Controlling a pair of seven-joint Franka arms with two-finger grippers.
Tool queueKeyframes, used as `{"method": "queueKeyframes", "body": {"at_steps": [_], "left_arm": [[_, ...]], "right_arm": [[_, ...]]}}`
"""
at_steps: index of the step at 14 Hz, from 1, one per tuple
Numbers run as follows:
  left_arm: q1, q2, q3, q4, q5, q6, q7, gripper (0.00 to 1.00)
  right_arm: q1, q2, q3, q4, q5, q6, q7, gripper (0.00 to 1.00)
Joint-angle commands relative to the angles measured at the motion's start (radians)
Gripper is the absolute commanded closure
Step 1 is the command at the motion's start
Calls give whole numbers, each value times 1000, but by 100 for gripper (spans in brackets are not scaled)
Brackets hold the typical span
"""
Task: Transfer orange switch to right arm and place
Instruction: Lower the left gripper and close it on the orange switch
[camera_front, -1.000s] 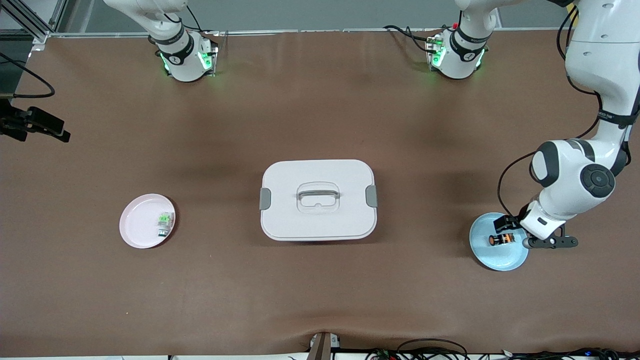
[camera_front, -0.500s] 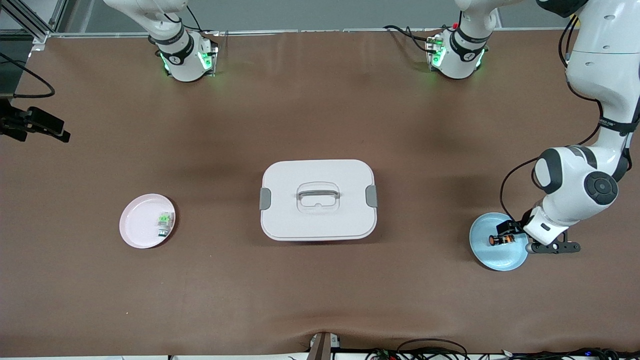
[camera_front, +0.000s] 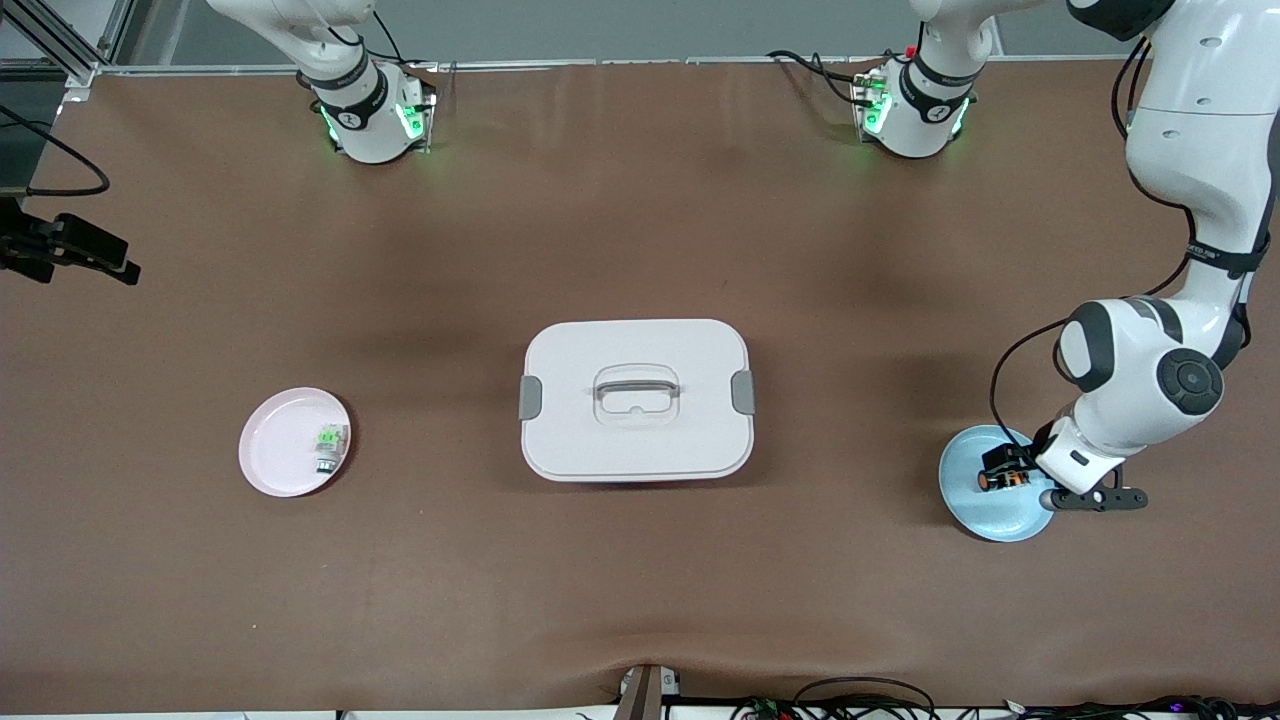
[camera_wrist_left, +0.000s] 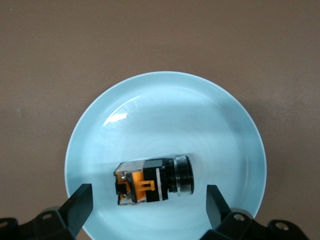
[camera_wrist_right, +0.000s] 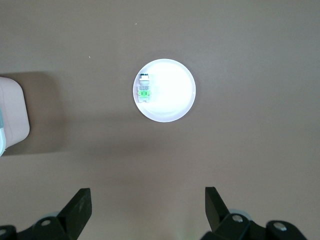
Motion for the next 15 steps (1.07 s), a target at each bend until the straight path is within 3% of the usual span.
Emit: {"method": "queueKeyframes", "body": {"at_steps": [1, 15], "left_arm": [[-1, 25, -5, 27, -16, 5, 4, 0], [0, 76, -5, 49, -16, 48, 8, 0]], "right_arm": [[2, -18, 0, -8, -12, 1, 10, 0], [2, -18, 0, -8, -12, 1, 10, 0]]}}
